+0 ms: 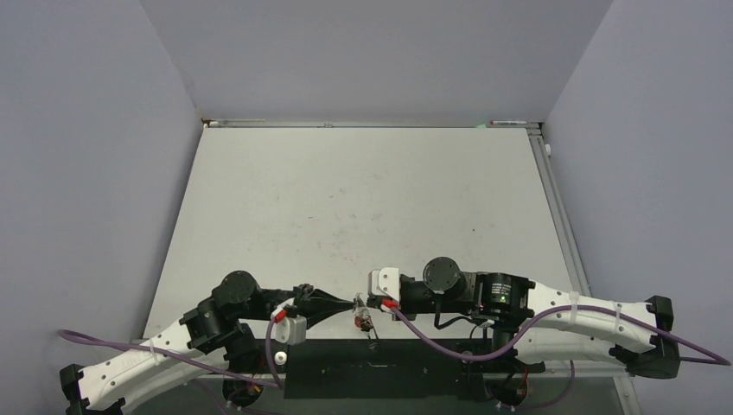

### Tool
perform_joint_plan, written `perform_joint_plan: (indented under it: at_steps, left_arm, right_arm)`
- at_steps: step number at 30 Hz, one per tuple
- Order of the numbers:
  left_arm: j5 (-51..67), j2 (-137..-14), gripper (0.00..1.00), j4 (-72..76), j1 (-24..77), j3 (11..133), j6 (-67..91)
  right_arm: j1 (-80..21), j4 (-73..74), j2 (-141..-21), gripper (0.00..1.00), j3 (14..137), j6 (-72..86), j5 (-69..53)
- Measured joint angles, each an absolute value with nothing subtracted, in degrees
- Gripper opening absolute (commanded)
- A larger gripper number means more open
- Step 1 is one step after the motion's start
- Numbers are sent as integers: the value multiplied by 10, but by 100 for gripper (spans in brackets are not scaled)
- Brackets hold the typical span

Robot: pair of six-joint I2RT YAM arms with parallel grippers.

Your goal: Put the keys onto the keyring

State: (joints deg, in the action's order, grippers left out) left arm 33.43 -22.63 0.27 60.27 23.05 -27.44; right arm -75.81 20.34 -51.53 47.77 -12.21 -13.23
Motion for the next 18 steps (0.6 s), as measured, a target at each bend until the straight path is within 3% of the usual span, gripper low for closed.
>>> perform_joint_plan:
  at_steps: [18]
  left_arm:
    - [361, -244, 0, 10, 595, 230, -265]
  right_arm:
    - [-758, 203, -531, 5, 478, -122, -158]
